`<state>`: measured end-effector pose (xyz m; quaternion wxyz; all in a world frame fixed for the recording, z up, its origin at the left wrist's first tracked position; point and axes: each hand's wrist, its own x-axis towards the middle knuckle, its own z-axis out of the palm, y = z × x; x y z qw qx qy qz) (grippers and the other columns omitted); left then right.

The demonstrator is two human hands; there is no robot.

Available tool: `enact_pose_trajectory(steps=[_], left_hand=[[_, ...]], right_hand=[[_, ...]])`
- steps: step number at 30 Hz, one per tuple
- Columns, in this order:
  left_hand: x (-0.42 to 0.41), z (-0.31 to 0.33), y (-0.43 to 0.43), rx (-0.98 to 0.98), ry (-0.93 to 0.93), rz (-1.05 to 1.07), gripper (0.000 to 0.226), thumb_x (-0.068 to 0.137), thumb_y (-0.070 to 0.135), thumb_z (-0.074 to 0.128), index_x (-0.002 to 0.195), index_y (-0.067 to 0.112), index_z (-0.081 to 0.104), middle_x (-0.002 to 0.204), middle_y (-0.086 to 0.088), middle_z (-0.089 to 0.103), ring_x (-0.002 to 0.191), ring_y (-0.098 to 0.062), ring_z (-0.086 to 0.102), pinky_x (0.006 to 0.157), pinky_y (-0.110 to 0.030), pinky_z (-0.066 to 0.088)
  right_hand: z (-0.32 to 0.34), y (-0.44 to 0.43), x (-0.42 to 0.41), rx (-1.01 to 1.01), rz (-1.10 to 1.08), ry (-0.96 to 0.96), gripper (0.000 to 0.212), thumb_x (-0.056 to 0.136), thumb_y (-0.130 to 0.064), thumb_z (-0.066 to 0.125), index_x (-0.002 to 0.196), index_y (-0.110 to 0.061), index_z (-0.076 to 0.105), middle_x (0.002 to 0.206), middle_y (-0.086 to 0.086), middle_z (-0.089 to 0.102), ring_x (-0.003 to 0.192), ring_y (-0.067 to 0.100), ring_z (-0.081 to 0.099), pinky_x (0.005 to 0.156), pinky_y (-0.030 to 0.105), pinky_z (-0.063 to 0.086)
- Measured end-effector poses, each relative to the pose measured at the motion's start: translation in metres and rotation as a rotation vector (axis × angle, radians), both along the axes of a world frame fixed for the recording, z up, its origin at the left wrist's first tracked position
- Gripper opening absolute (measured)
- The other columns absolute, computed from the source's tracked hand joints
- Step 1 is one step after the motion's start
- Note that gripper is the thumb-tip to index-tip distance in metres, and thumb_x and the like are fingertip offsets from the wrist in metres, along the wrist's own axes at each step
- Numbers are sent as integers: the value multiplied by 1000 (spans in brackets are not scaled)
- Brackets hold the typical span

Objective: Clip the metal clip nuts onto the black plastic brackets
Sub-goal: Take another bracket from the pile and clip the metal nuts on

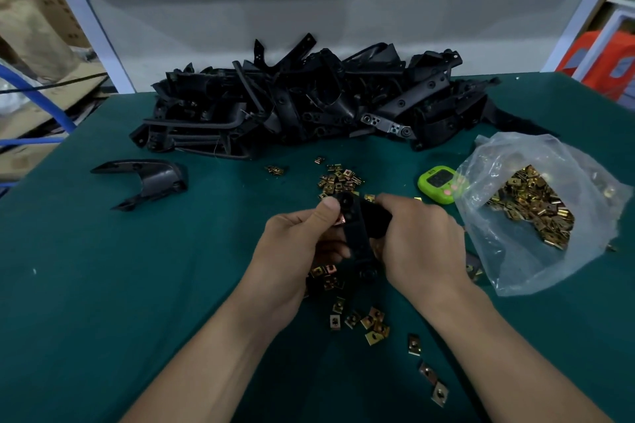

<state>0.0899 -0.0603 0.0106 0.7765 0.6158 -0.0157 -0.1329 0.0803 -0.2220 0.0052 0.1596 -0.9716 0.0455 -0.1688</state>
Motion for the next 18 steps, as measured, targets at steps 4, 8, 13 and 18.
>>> enact_pose_trajectory(steps=[4, 8, 13, 18], left_hand=[[2, 1, 6, 32, -7, -67, 35, 89, 44, 64, 88, 14, 84, 86, -12, 77, 69, -14, 67, 63, -19, 55], [4, 1, 12, 117, -49, -127, 21, 101, 12, 61, 105, 11, 81, 90, -9, 77, 77, -10, 68, 69, -18, 55], [3, 4, 15, 149, -25, -149, 18, 98, 15, 65, 99, 11, 83, 98, -14, 79, 87, -20, 76, 74, -21, 58], [-6, 0, 4, 196, -30, -34, 17, 96, 19, 69, 87, 15, 84, 89, -13, 79, 81, -26, 77, 66, -29, 61]], right_hand=[[0, -2, 1, -20, -21, 30, 18, 79, -12, 68, 87, -26, 60, 63, -8, 46, 62, 28, 45, 57, 33, 33], [2, -3, 1, -14, -21, 31, 16, 81, -14, 68, 84, -25, 57, 65, -6, 49, 61, 29, 43, 57, 34, 32], [1, 3, -3, -127, -29, 0, 24, 81, -8, 64, 78, -25, 47, 65, -5, 54, 59, 25, 43, 55, 34, 28], [-3, 7, -5, -184, -36, 9, 30, 81, -12, 67, 81, -30, 43, 73, -5, 62, 65, 26, 60, 57, 32, 30]])
